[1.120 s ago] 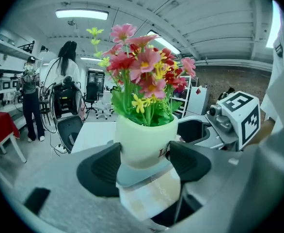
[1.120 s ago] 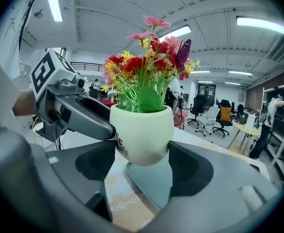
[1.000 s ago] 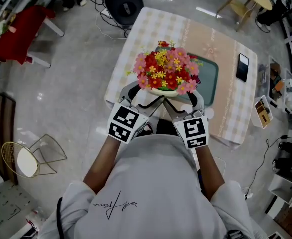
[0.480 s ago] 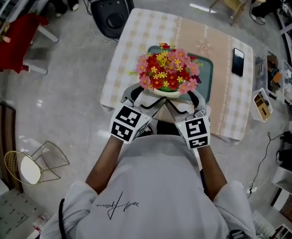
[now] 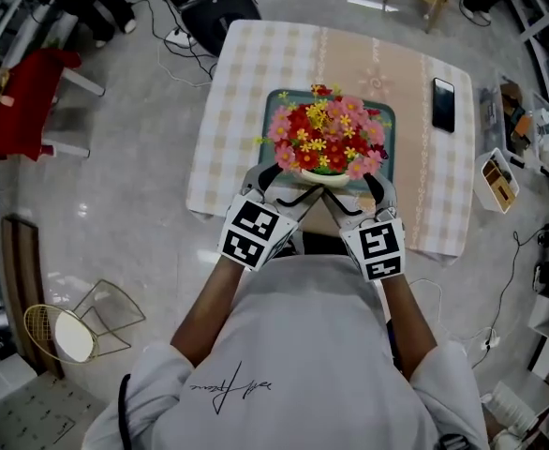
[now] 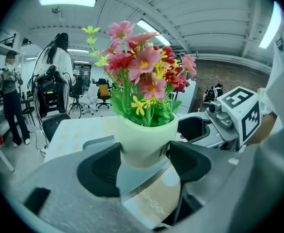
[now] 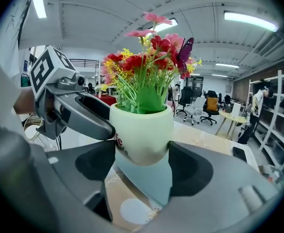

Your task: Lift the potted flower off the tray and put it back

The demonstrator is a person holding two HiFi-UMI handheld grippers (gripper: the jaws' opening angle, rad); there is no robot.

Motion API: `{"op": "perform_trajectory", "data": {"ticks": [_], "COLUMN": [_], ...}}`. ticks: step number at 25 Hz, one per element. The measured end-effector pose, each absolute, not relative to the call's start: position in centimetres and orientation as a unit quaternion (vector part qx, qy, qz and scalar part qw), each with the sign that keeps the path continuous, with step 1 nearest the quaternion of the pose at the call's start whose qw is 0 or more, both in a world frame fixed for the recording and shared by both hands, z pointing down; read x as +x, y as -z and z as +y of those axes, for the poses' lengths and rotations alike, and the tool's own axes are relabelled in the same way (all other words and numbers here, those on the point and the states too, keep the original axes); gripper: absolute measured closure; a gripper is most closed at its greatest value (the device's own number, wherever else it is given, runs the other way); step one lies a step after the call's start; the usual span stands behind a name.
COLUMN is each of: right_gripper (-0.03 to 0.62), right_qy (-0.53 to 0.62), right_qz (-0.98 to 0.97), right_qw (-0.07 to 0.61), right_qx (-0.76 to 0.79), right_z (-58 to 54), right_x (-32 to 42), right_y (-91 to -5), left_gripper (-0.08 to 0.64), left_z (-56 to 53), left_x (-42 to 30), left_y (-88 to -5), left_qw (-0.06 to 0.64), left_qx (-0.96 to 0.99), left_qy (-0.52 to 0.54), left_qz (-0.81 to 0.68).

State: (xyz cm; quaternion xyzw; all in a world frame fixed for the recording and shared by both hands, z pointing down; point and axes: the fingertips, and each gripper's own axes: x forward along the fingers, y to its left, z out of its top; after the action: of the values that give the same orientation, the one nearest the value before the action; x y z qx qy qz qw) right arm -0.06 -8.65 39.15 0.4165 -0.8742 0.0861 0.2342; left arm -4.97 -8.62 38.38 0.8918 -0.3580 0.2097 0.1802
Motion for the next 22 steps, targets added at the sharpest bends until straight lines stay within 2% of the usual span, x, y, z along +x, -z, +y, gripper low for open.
{"op": "perform_trajectory", "data": {"ticks": [22], "right_gripper": [0.244], "right_qy": [-0.128], "right_qz": [-0.85], "right_qw": [0.237], "right_qx": [0.453], "right_z": [-11.9], "right_x": [4.8], "right_y": [-42.1], "left_gripper": [0.245], "left_z": [-12.4], "left_x": [-0.1], "left_y": [-41.2], "left_qw": [0.195], "left_qx": [0.9], "left_qy": [-0.24], "left_qz": [-0.306]}}
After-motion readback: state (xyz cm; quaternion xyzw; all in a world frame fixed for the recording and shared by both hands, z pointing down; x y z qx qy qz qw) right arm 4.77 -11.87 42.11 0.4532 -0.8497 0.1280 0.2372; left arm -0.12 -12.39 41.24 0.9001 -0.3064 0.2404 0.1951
